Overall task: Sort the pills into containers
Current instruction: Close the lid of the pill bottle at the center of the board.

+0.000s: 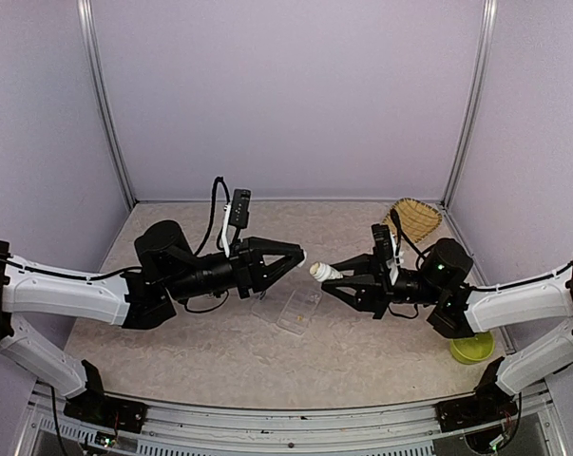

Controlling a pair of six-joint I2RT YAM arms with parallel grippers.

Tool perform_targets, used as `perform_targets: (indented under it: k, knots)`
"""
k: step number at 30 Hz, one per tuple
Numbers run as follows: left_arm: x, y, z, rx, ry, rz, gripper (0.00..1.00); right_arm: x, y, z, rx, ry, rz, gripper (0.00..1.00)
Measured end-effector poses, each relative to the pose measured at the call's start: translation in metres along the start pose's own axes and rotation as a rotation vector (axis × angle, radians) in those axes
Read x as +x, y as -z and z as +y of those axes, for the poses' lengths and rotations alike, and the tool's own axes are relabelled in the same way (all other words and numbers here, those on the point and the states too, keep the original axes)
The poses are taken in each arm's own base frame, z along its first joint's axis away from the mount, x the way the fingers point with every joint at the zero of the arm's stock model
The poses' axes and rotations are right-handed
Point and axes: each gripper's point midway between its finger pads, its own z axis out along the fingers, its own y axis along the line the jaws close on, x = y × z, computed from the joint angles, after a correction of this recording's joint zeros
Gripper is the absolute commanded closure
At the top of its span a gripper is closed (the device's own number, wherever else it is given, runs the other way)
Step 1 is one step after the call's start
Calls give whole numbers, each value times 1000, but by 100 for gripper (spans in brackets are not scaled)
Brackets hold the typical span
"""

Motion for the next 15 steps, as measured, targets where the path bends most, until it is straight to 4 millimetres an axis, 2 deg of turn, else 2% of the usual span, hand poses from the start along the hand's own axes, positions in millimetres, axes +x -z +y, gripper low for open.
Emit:
perform_targets:
  k: [15]
  knots:
    - [12,-9,-5,31,29,23,74,-11,-5,-4,10,17,-22,85]
